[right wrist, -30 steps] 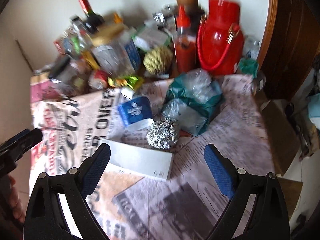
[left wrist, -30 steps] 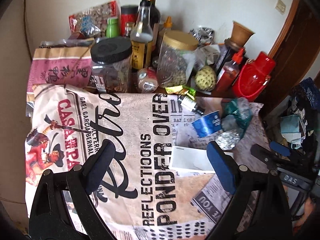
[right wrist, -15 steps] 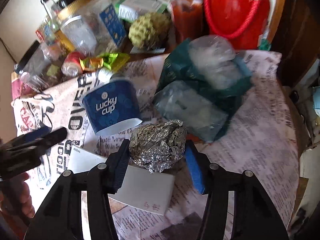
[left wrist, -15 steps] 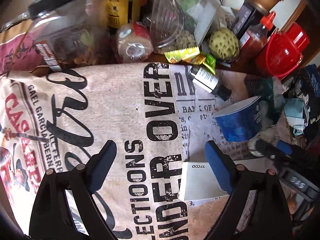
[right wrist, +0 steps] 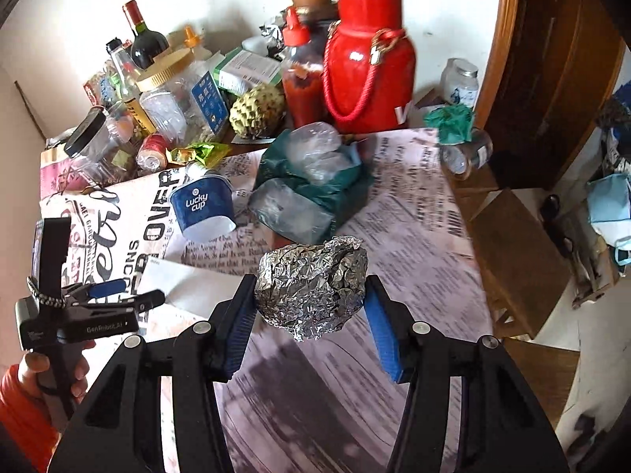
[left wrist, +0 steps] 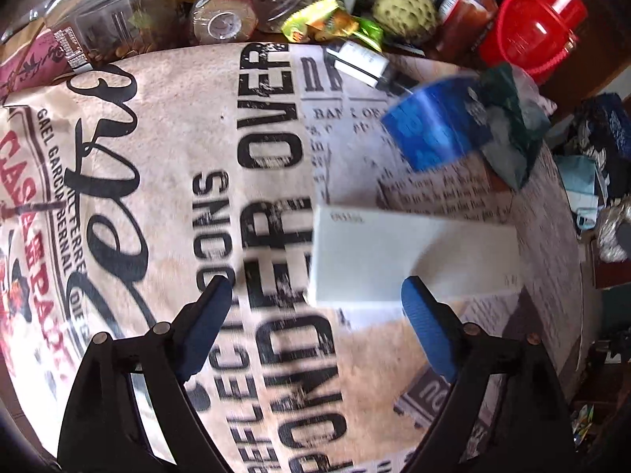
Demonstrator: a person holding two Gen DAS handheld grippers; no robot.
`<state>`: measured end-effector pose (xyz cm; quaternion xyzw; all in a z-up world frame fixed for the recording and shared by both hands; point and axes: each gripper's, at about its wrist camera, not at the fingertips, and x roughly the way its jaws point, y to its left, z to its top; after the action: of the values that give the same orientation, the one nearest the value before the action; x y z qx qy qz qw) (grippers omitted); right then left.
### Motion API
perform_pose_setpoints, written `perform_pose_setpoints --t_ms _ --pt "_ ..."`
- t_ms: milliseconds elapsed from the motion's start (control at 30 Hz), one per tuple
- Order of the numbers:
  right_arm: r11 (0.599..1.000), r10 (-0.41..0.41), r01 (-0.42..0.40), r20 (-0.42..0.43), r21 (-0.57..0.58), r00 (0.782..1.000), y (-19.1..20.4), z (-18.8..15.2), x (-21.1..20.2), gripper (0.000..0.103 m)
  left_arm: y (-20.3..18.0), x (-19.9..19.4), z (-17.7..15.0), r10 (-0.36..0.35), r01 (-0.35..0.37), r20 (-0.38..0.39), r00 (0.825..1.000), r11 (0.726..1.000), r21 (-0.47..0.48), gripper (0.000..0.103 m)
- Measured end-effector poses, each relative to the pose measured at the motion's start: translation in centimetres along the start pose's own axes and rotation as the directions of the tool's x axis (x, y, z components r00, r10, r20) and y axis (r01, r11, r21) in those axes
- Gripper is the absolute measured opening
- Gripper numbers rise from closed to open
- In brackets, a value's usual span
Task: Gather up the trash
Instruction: 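Grasp the crumpled aluminium foil ball with the right tool, then grasp the white rectangular box with the left tool while the right tool holds the foil ball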
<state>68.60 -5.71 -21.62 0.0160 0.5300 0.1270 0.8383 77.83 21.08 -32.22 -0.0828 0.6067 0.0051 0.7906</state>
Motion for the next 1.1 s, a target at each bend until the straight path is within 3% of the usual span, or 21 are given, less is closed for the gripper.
perform_pose_setpoints --t_ms 133,300,467,600,933,1100 --pt "1.000 -0.010 0.010 0.009 -0.009 1.000 -0.1 -0.2 -0.3 0.050 -2.9 -1.7 -1.1 -0.006 0.002 0.031 1.000 0.993 0.115 0.088" --pt "0.999 -0.053 0.054 0.039 -0.009 0.998 -0.5 -0.4 -1.4 0.050 -5.8 -1.7 1.7 -0.056 0.043 0.048 0.997 0.969 0.245 0.088" --pt "0.997 -0.075 0.073 0.063 0.041 0.995 -1.4 -1.3 -2.9 0.050 -5.8 0.3 5.3 -0.172 0.163 0.013 0.985 0.954 0.253 0.088" --pt "0.993 -0.097 0.092 0.062 0.071 0.993 -2.0 -2.0 -3.4 0.050 -5.8 2.1 5.9 -0.221 0.225 -0.044 0.974 0.945 0.237 0.088" --pt "0.993 -0.096 0.092 0.060 0.074 0.994 -2.2 -2.8 -3.8 0.050 -4.9 0.8 -0.1 -0.211 0.226 -0.083 0.974 0.936 0.271 0.088" --pt "0.997 -0.073 0.070 0.070 0.042 0.995 -1.4 -2.8 -4.2 0.050 -5.7 0.1 -4.3 -0.114 0.128 -0.063 0.992 0.939 0.320 0.088"
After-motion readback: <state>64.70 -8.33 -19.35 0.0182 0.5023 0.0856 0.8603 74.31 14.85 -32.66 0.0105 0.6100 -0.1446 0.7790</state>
